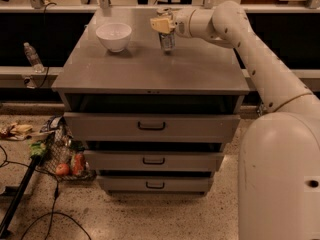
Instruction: Place redbull can into white bowl
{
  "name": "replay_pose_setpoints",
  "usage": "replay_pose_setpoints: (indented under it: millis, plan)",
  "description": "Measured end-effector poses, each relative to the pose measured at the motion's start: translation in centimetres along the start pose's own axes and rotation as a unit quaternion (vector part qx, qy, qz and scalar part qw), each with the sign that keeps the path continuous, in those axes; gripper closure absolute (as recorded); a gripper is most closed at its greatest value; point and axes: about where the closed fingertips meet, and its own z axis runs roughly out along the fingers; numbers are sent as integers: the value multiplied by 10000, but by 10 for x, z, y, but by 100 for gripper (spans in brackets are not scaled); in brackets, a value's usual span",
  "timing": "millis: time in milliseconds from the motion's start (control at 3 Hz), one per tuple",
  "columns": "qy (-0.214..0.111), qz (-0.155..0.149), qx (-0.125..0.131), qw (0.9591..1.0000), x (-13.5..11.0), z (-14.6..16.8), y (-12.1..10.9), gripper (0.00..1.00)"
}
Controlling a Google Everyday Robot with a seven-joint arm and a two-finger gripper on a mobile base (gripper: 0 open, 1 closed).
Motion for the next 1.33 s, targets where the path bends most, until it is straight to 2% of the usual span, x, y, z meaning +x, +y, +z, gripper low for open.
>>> replay_pose_setpoints:
  millis: [333, 667, 1000, 1333]
  plan:
    - [-339, 18, -553, 9979, -44, 7, 38, 96]
    - [-558, 38, -1085, 9925, -82, 10, 77, 100]
    - [-738, 16, -1500, 9859, -121, 21, 117, 100]
    - [-590, -150, -1384, 9885, -136, 46, 135, 100]
